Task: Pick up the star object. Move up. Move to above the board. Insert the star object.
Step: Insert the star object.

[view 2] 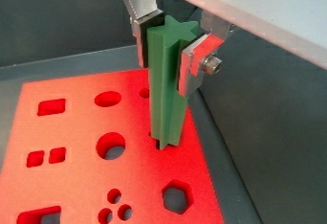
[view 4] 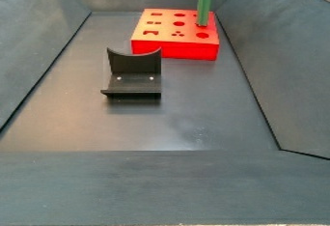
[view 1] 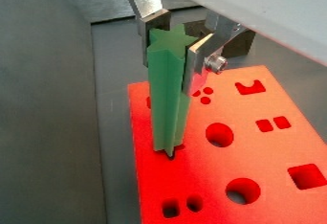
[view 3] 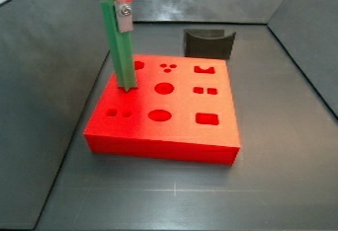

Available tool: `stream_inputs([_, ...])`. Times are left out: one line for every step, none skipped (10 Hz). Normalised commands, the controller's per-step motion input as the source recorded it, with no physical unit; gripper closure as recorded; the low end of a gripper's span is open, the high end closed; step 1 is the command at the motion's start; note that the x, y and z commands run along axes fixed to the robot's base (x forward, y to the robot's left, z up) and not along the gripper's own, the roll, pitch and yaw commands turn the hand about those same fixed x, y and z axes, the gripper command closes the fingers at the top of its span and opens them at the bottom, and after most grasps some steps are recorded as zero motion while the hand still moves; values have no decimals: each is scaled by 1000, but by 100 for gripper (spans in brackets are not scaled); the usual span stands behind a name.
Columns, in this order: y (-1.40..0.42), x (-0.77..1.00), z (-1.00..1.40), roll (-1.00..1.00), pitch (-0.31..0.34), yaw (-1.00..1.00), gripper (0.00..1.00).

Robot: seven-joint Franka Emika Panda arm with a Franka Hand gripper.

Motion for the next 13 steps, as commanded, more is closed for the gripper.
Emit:
stream_inputs([-57,134,0,0,39,-549,100])
stream_inputs([0,3,-17,0,0,0,100])
stream_inputs([0,-3,-34,0,24,0,100])
stream_inputs([0,0,-180,17,27,9,100])
stream_inputs([0,0,-17,0,0,0,100])
stream_inputs([-74,66,-206,44,0,0,100])
stream_inputs([-97,169,-174,46,0,109,100])
stream_inputs([-14,166,-126,29,0,163,100])
stream_inputs([0,40,-106,16,0,209,100])
stream_inputs([0,0,-94,16,0,263,100])
stream_inputs([0,0,-3,0,0,97,100])
stream_inputs([0,0,-31,0,0,0,100])
stream_inputs([0,91,-263,66,-79,0,100])
